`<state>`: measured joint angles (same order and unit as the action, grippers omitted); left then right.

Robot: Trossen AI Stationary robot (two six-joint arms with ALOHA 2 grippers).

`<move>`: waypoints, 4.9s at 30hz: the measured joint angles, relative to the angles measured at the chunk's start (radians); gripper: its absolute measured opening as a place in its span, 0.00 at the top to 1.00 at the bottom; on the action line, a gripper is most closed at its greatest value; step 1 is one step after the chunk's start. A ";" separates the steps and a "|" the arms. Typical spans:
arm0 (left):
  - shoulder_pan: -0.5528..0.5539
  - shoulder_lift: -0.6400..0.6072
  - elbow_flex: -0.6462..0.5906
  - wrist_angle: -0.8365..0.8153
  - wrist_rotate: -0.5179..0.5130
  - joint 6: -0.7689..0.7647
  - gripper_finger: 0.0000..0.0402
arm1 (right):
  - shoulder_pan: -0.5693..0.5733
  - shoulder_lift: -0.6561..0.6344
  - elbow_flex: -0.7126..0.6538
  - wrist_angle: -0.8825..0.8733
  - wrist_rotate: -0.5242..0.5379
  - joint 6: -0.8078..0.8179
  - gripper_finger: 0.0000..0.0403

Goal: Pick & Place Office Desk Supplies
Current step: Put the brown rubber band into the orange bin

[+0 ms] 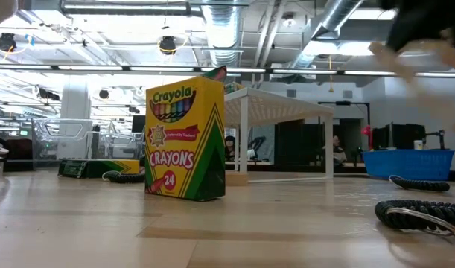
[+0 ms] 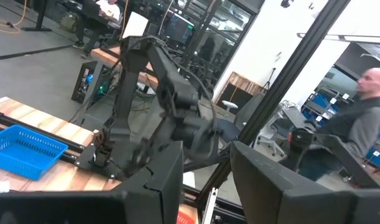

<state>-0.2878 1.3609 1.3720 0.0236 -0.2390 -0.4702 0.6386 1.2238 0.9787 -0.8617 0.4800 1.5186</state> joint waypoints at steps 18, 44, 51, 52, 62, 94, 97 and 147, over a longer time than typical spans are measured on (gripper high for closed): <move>-0.005 0.000 0.000 -0.001 0.001 0.003 0.68 | 0.488 0.017 0.000 -0.092 -0.009 0.670 1.00; -0.005 0.000 0.000 -0.001 0.000 0.020 0.68 | 0.510 0.189 0.185 -0.193 -0.030 0.673 1.00; -0.009 0.000 0.000 -0.001 0.000 0.019 0.68 | 0.507 0.213 0.154 -0.171 -0.037 0.673 1.00; -0.009 0.000 0.000 -0.001 0.001 0.019 0.68 | 0.504 0.225 0.154 -0.170 -0.039 0.673 1.00; -0.010 0.000 0.000 -0.001 0.001 0.019 0.68 | 0.485 0.340 0.153 -0.150 -0.125 0.674 1.00; -0.016 0.000 0.000 -0.001 0.000 0.016 0.68 | 0.413 0.302 0.035 -0.011 -0.262 0.653 0.58; -0.016 0.000 0.000 -0.001 0.000 0.017 0.68 | 0.411 0.285 0.035 -0.028 -0.242 0.652 0.55; 0.171 0.037 -0.568 -0.332 0.160 0.360 0.45 | 0.211 -0.095 0.035 -0.075 0.198 0.462 0.60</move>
<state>-0.1173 1.3975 0.8035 -0.3086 -0.0794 -0.1098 0.8494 1.1288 1.0138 -0.9372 0.6781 1.9808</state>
